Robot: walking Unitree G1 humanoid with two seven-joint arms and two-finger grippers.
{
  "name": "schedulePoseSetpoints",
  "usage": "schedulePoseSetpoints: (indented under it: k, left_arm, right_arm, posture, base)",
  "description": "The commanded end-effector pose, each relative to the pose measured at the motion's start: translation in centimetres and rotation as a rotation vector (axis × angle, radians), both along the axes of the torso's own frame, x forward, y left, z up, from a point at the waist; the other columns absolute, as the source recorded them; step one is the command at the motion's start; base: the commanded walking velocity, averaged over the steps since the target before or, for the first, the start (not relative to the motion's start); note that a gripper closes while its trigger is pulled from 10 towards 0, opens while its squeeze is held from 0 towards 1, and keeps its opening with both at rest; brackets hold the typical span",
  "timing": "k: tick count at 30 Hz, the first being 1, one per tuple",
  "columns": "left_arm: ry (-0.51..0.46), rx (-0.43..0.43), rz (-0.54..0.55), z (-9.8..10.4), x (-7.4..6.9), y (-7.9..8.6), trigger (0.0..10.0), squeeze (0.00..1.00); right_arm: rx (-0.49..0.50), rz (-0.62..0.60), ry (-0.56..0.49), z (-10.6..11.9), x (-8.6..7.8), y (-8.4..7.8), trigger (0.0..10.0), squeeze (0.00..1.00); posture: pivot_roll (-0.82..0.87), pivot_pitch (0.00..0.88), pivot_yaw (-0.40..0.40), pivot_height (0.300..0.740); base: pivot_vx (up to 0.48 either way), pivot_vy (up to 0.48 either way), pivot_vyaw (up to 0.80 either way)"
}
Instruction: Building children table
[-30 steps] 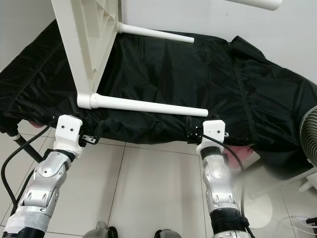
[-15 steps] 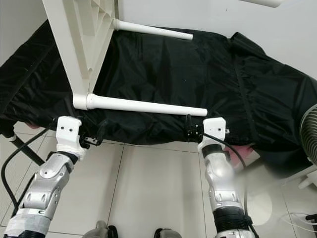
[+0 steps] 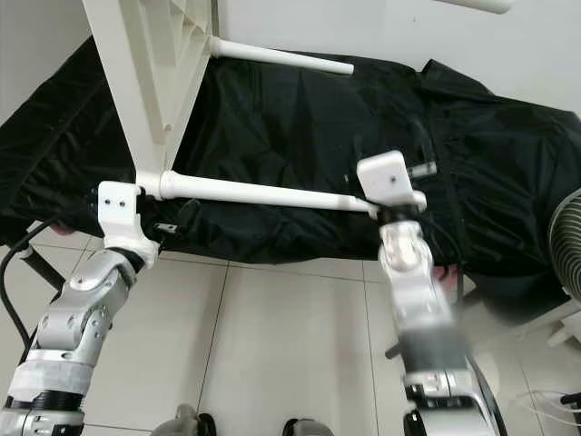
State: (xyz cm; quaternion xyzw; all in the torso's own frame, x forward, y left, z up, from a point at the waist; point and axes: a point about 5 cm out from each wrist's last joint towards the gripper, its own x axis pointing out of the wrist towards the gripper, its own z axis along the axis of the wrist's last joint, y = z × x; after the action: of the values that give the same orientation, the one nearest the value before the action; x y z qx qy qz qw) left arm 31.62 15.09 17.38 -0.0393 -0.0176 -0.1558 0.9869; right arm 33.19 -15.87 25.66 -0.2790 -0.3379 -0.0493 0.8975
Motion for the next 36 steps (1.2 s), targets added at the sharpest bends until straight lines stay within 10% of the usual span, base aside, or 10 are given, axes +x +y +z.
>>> schedulePoseSetpoints:
  k: [1, 10, 20, 36]
  left_arm:
    - [0.032, 0.023, -0.139, -0.5, -0.3, -1.1, 10.0, 0.0]
    - [0.042, -0.005, -0.137, -0.2, 0.1, -1.7, 10.0, 0.0]
    - [0.064, -0.006, -0.094, -1.0, 0.0, -1.7, 10.0, 0.0]
    - [0.065, 0.002, -0.088, -1.0, 0.3, -1.7, 10.0, 0.0]
  right_arm:
    - [-0.061, 0.002, -0.016, 1.1, 0.5, 1.2, 10.0, 0.0]
    - [-0.256, -0.027, -0.254, 5.7, 1.1, 3.9, 10.0, 0.0]
    - [-0.369, -0.153, -0.434, 5.5, 1.2, 3.8, 10.0, 0.0]
    - [-0.358, -0.137, -0.547, 9.4, 1.1, 4.7, 10.0, 0.0]
  posture:
    - [0.02, 0.107, -0.05, 0.74]
    - [0.02, 0.094, -0.062, 0.74]
    - [0.03, 0.077, -0.088, 0.74]
    - [0.03, 0.08, -0.081, 0.74]
  base:
    - [0.0, 0.0, 0.0]
    - [0.0, 0.0, 0.0]
    - [0.0, 0.0, 0.0]
    - [0.0, 0.0, 0.0]
